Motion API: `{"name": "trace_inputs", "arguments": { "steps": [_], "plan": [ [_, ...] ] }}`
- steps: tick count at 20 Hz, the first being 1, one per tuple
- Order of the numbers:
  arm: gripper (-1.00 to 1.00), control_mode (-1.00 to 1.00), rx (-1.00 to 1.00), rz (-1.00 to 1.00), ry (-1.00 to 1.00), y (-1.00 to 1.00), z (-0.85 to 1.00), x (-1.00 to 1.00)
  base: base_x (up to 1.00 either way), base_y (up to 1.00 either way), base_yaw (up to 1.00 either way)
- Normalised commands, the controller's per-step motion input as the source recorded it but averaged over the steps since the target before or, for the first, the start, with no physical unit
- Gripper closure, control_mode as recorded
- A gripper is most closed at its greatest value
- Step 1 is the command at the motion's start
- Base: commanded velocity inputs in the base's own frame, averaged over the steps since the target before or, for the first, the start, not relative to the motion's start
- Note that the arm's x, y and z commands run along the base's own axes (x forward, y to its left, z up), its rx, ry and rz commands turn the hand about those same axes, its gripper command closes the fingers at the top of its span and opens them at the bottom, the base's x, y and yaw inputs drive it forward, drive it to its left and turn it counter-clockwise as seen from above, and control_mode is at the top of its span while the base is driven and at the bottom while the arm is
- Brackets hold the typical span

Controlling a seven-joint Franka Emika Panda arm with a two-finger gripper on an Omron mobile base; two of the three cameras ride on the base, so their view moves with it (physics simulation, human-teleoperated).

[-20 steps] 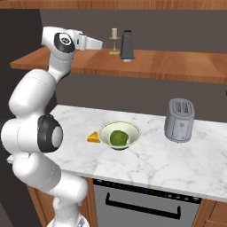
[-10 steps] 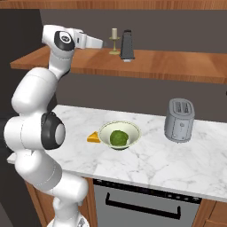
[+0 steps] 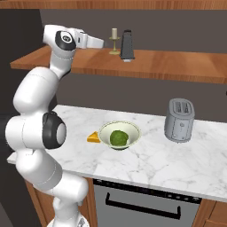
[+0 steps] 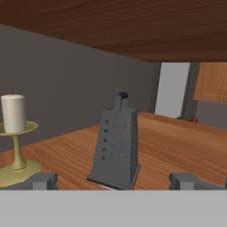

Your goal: Pick the cheese from the fridge and the cheese grater from the cabinet and place them next to the salad bowl.

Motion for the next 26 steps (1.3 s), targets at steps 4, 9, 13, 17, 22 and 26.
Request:
{"name": "trace_inputs", "arguments": {
  "steps": [4,9,13,17,22,26],
  "plan": [
    [-1.00,-1.00,0.00,0.00,0.00,0.00,0.00,0.05,0.00,0.00,0.00],
    [-1.00,-1.00,0.00,-0.01,0.01,0.00,0.00,0.11,0.00,0.00,0.00],
    [-1.00,-1.00,0.00,-0.07,0.03,0.00,0.00,0.24,0.00,0.00,0.00],
    [-1.00,-1.00,0.04,-0.02,0.00,-0.13,0.00,0.17,0.00,0.00,0.00],
    [-1.00,-1.00,0.02,-0.01,0.00,-0.19,0.00,0.11,0.00,0.00,0.00],
    [-1.00,-1.00,0.00,0.00,0.00,-0.16,0.01,0.12,0.00,0.00,0.00]
  ]
}}
